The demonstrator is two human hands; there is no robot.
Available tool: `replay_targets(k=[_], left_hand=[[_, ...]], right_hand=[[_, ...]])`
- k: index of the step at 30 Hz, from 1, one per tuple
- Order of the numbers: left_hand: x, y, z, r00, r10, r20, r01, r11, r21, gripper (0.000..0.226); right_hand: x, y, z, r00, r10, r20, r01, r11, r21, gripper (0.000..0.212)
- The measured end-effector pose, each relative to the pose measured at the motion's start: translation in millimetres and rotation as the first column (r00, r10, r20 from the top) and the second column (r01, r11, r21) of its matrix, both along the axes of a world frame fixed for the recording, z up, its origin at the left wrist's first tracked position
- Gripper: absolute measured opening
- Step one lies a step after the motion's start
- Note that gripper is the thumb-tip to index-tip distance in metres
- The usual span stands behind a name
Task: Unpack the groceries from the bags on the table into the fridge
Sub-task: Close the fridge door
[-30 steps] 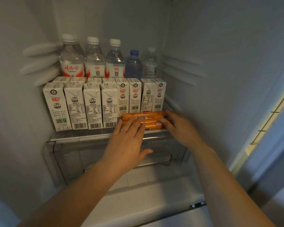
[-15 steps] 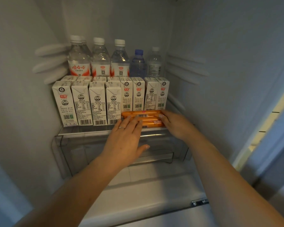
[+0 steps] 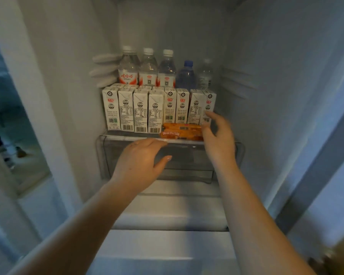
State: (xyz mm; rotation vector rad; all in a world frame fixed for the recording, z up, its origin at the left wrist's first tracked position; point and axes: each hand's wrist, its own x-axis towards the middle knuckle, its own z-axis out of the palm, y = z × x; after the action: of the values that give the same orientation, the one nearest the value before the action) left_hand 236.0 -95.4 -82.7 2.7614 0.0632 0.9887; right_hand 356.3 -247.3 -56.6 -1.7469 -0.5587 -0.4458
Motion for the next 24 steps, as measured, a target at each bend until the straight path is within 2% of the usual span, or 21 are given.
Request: replay_targets(k=[2,9,16,20,24], left_hand=[[-20,-6,0,0.999,0.033,-0.009,-0.033,0.999,-0.033,0.039],[-111,-46,9,0.997,0.071,-0.004,-0.071,0.983,-0.167,0.043],[-217,-118,15,0.999,-0.010,0.041,0.021,0.959,-0.283,0.046],[-258,-166,21,0.993,-0.056,0.101,0.083,0.956,-0.283,0.049],[-286,-212,25,0.989,-0.076,0.130,0.107,0.962,-0.252,0.054]], right_hand=[[-21,-4,-1,0.999,0.037,-0.010,-0.037,0.999,0.021,0.031],[-118,-47,3,0.991,0.124,0.056,-0.119,0.989,-0.084,0.029],[-227,-129,10,0.992,0.103,0.068,-0.081,0.957,-0.277,0.035],[-277,-180,22,0.994,0.087,0.068,-0.058,0.936,-0.348,0.037],[-316,-235,32,0.992,0.083,0.091,-0.048,0.942,-0.332,0.037]])
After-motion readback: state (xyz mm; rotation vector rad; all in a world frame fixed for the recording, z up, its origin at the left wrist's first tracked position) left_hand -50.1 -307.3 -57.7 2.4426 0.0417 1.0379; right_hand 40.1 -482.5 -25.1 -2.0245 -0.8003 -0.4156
